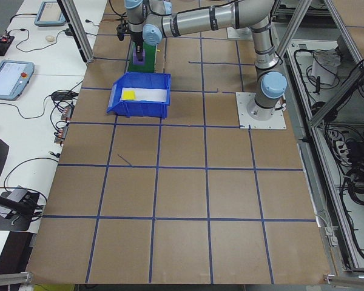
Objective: Move block left to right into plate
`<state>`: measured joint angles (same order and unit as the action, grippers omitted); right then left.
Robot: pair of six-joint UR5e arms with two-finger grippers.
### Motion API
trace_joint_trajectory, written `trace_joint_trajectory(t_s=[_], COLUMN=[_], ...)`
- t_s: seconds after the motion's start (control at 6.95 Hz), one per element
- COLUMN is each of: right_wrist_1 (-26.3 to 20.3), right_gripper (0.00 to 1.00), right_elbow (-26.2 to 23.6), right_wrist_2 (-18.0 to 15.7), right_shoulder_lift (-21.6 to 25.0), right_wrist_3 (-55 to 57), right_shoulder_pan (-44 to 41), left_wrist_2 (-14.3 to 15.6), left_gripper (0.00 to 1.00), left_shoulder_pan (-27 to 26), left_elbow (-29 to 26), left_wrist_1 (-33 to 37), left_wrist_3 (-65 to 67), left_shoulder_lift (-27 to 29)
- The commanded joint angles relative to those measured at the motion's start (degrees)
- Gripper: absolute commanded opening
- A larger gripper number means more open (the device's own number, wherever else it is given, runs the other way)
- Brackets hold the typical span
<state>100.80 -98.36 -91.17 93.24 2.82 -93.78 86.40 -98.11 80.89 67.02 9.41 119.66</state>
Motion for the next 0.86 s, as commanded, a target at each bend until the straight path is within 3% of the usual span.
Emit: trace_joint_trajectory(t_s=[0.0,0.14,0.29,0.43,0.58,0.72], right_wrist_1=[0.01,0.96,0.80,1.06,3.67,9.70], right_gripper=[1.00,1.00,1.00,1.00,1.00,1.00], right_elbow=[0.27,0.19,0.10,0.71,0.63,0.80], right_wrist_2=[0.12,0.20,1.42,8.66,11.34,11.45], right_shoulder_lift=[0.02,-0.51,-1.29,-1.82,-4.00,-8.20], right_wrist_3=[0.95,-0.09,-3.14,-4.82,-4.58,-4.06], right_shoulder_pan=[0.00,0.44,4.62,8.40,9.31,9.32], left_wrist_2=[-0.01,-0.18,-0.10,-0.01,0.51,3.04], left_gripper=[0.80,0.90,0.93,0.99,1.00,1.00], left_shoulder_pan=[-0.50,-0.50,-0.50,-0.42,0.98,6.21], left_elbow=[3.39,2.79,2.52,2.26,2.26,2.43], left_wrist_1=[-4.78,-4.88,-4.89,-3.58,1.83,3.19], left_wrist_3=[-0.53,-0.80,-1.84,-2.55,-2.56,-5.17], left_shoulder_lift=[1.46,1.20,0.24,-3.08,-7.12,-7.68])
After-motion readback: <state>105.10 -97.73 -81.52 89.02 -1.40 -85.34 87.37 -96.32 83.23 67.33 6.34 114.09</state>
